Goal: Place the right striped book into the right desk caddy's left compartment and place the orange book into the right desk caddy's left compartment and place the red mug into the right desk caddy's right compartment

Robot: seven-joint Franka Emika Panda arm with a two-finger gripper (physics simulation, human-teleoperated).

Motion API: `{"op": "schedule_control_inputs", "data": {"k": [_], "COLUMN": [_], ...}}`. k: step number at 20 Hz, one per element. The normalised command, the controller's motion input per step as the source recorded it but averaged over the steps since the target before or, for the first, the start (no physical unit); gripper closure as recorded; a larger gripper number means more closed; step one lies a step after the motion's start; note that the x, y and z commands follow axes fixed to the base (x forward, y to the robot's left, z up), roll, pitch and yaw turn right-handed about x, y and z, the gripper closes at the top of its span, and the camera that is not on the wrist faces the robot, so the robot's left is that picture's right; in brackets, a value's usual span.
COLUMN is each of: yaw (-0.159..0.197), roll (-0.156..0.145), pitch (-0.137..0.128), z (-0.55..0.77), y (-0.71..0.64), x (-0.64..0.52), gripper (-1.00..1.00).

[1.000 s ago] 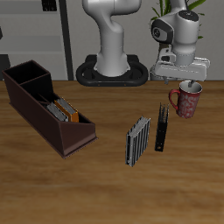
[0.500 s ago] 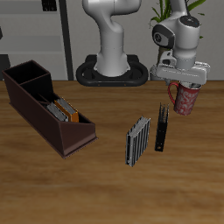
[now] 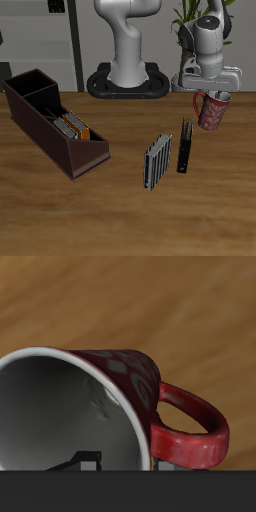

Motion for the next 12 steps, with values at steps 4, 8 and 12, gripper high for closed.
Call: {"op": "schedule_control_inputs", "data": {"k": [4,8,12], "yaw": [-0.027,0.016,0.029], "roll": [0.029,0.014,0.004], "pitch": [-0.021,-0.027,-0.044], "z": [0.21,0.13,0.2], "y": [-0.07,-0.12,-0.18], "x": [0.11,0.08,0.11], "gripper": [1.0,1.0,1.0]}}
